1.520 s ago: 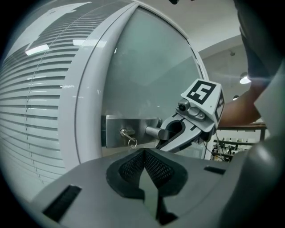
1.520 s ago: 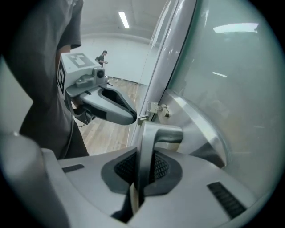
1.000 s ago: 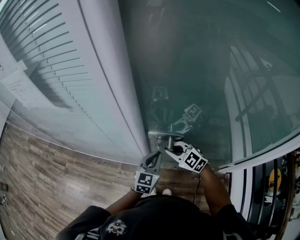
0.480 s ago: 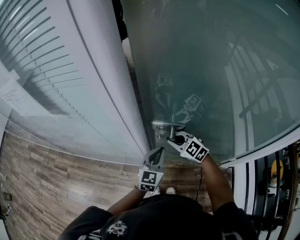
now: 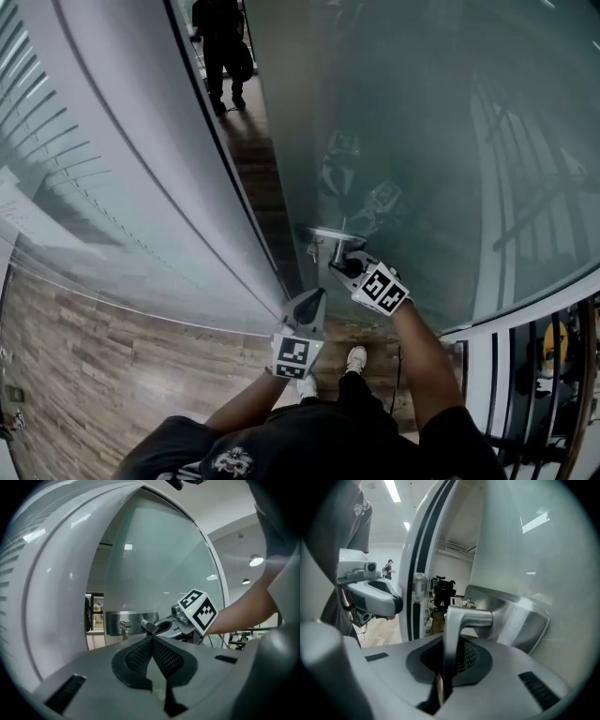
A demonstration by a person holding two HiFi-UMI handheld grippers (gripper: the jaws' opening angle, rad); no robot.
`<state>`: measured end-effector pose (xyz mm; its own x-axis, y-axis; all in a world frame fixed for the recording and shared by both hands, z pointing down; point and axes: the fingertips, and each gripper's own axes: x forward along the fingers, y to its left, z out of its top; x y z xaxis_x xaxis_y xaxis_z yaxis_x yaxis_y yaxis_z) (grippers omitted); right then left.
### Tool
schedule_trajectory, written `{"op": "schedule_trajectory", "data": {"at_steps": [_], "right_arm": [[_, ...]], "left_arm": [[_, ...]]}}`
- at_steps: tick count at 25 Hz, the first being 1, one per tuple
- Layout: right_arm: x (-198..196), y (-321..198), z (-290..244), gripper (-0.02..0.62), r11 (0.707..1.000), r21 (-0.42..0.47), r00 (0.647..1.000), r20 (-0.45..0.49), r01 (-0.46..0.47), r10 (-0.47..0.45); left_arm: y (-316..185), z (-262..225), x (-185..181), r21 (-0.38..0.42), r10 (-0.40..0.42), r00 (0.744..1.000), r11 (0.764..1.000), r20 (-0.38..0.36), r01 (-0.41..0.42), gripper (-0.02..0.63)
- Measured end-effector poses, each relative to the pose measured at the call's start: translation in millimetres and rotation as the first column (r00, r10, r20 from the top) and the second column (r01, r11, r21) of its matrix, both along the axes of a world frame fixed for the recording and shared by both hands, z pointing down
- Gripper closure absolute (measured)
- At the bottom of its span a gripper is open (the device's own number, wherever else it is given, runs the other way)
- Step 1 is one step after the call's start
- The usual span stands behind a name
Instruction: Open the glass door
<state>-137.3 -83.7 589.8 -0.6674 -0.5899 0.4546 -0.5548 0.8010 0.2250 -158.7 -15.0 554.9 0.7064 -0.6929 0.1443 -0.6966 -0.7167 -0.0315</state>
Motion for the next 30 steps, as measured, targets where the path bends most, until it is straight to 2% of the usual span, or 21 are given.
{"op": "schedule_trajectory", "data": {"at_steps": [11, 19, 30], "right_arm": [[68, -107, 5, 0.578, 0.997, -0.043, 0.997, -0.012, -0.071, 0.07], [111, -174, -4, 0.578, 0.986, -0.037, 0.987, -0.007, -0.162, 0.162], [187, -270, 2, 0.578, 0.963, -0.049, 0.964, 0.013, -0.266, 0.267]], "left_arm": [[-88, 4, 75, -0.024, -0.125, 0.992, 0.992, 0.022, 0.126, 0.6], [-139, 3, 104, -0.074, -0.238, 0.971, 0.968, 0.031, 0.239, 0.6], [-203, 19, 161, -0.098, -0.215, 0.976, 0.971, 0.029, 0.217, 0.6]]}}
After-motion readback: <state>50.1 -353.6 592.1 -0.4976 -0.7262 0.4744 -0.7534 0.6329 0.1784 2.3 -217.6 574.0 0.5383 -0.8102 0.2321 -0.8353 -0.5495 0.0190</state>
